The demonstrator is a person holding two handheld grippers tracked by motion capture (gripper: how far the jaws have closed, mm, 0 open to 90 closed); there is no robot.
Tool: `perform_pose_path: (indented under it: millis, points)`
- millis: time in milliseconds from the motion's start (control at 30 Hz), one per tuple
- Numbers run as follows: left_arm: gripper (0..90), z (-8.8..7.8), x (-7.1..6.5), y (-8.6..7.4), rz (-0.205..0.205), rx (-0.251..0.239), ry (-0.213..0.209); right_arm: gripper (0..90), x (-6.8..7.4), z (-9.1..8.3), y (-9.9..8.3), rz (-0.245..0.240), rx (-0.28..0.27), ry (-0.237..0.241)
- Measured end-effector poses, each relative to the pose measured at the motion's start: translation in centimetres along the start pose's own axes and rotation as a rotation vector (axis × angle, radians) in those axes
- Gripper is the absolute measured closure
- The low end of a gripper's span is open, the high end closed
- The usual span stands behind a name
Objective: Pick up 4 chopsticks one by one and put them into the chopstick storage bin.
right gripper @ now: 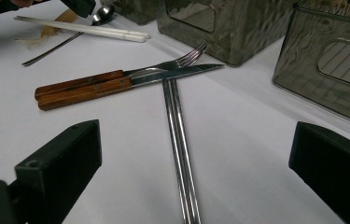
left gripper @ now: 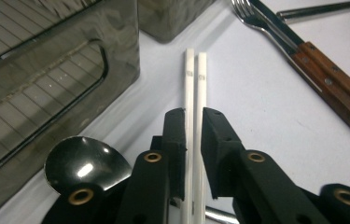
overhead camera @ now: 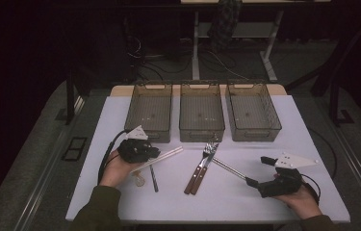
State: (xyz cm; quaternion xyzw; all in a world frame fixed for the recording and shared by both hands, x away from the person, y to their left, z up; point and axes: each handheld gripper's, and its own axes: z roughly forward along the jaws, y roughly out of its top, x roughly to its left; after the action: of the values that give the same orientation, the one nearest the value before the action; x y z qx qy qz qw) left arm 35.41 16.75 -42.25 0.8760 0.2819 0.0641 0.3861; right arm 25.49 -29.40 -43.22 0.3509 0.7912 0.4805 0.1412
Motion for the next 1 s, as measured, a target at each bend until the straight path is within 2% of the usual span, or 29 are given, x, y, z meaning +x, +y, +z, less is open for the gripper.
perform_pose_path:
  millis: [433, 700, 800, 1000]
  points:
    - [82.8, 0.41, 0.03, -0.23, 0.018, 0.052, 0.001, 2.3, -0.01, 0.03, -0.02, 0.000, 0.002, 0.002]
    - [82.8, 0.45, -0.27, -0.27, 0.028, 0.058, -0.008, 2.3, -0.03, 0.00, -0.02, -0.002, 0.002, 0.000]
    - [82.8, 0.47, -0.60, -0.29, 0.045, 0.073, -0.018, 2.3, -0.04, -0.07, -0.01, -0.003, 0.000, 0.000]
    - [82.8, 0.54, -0.66, -0.32, 0.048, 0.076, -0.013, 2.3, -0.07, -0.08, -0.01, -0.001, -0.001, 0.000]
